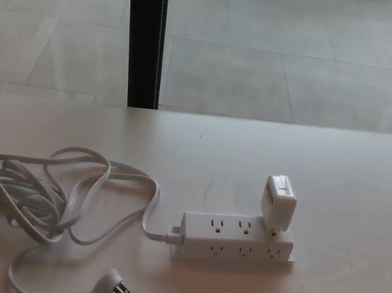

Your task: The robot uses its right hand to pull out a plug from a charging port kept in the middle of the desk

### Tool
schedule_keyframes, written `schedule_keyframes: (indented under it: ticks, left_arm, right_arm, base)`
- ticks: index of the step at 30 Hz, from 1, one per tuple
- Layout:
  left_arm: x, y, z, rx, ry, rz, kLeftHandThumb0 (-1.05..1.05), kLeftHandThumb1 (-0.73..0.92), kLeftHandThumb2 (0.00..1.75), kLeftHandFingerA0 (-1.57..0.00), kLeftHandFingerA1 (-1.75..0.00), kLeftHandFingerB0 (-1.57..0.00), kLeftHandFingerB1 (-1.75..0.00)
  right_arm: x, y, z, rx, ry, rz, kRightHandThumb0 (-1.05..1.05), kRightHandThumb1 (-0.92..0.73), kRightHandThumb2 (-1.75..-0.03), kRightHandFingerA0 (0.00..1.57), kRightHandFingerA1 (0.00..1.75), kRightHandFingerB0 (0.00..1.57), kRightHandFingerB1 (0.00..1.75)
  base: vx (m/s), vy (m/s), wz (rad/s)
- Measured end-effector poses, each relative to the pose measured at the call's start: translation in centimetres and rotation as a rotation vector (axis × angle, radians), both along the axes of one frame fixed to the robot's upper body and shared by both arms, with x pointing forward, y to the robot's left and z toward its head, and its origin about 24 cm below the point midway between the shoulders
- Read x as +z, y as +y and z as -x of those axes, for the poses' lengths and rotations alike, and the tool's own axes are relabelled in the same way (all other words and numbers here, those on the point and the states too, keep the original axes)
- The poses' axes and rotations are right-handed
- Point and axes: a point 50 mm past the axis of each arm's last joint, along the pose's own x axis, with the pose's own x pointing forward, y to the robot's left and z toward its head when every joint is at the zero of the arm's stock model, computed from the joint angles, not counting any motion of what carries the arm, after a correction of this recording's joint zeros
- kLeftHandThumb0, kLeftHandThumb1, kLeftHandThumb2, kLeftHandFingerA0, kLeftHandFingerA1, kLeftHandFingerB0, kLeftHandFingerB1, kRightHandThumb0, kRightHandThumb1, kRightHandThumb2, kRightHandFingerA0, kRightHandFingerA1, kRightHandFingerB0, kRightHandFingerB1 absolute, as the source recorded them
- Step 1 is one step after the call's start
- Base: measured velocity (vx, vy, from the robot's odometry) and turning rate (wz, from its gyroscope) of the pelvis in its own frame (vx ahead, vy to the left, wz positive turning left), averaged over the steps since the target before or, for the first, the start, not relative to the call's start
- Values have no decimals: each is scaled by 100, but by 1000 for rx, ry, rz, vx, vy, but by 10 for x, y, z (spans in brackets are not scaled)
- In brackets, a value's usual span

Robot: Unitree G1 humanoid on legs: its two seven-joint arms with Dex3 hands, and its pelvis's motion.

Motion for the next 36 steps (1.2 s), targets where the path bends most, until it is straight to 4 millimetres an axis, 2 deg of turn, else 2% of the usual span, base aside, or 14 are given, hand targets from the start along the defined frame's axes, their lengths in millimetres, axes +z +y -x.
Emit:
schedule_keyframes:
  ticks: [3, 7, 10, 15, 16, 18, 21, 22, 27, 29, 31, 32, 35, 36]
  left_arm:
    - [5, 8, 3, 59, -32, 5, -55, 54, 57, -68, -56, -51, -37]
    - [7, 12, 3, 102, -68, 16, -56, 55, 57, -68, -56, -50, -37]
    - [7, 12, 3, 110, -80, 23, -60, 44, 83, -63, -64, -43, -50]
    - [7, 12, 3, 117, -90, 33, -60, 55, 57, -68, -57, -51, -37]
    - [7, 12, 3, 119, -91, 34, -58, 55, 57, -67, -58, -50, -37]
    - [7, 12, 3, 122, -94, 38, -61, 44, 84, -61, -64, -43, -51]
    - [7, 12, 2, 123, -100, 43, -61, 55, 57, -66, -56, -49, -36]
    - [7, 12, 3, 124, -101, 43, -60, 45, 85, -60, -63, -41, -50]
    - [7, 12, 2, 124, -108, 44, -59, 56, 57, -68, -58, -50, -37]
    - [7, 12, 2, 124, -110, 44, -59, 56, 57, -68, -58, -50, -37]
    - [7, 12, 2, 124, -112, 43, -59, 56, 57, -68, -58, -49, -37]
    - [7, 12, 1, 122, -115, 43, -58, 56, 57, -69, -57, -50, -37]
    - [7, 12, 1, 121, -116, 44, -58, 55, 57, -69, -57, -51, -37]
    - [7, 12, 1, 121, -117, 44, -58, 55, 57, -67, -57, -50, -37]
  right_arm:
    - [13, -11, -2, -62, -87, 18, -74, -26, -78, 101, 81, 58, 74]
    - [40, -25, -16, -99, -222, 57, -73, -42, -54, 111, 73, 61, 58]
    - [72, -32, -46, -57, -348, 101, -76, -45, -59, 111, 68, 63, 51]
    - [137, -32, -100, 59, -562, 184, -65, -40, -79, 93, 75, 46, 49]
    - [148, -29, -109, 86, -594, 197, -58, -51, -56, 90, 69, 49, 38]
    - [170, -18, -130, 147, -667, 214, -57, -53, -57, 87, 75, 45, 37]
    - [203, 5, -160, 268, -760, 239, -54, -53, -56, 86, 73, 45, 37]
    - [211, 12, -168, 305, -781, 245, -60, -50, -57, 88, 72, 48, 37]
    - [246, 60, -206, 534, -836, 258, -66, -50, -57, 91, 77, 46, 36]
    - [255, 79, -217, 626, -834, 263, -58, -50, -56, 84, 120, 43, 36]
    - [259, 93, -225, 688, -828, 262, -58, -50, -56, 86, 119, 42, 36]
    - [263, 107, -232, 753, -818, 261, -66, -47, -59, 85, 80, 40, 37]
    - [264, 131, -244, 866, -773, 270, -74, -45, -83, 84, 86, 36, 46]
    - [263, 138, -248, 898, -753, 276, -69, -53, -57, 79, 95, 44, 35]
  base:
    - [0, 0, 0]
    - [0, 0, 0]
    - [0, 0, 0]
    - [0, 0, 0]
    - [0, 0, 0]
    - [0, 0, 0]
    - [0, 0, 0]
    - [0, 0, 0]
    - [0, 0, 0]
    - [0, 0, 0]
    - [0, 0, 0]
    - [0, 0, 0]
    - [0, 0, 0]
    - [0, 0, 0]
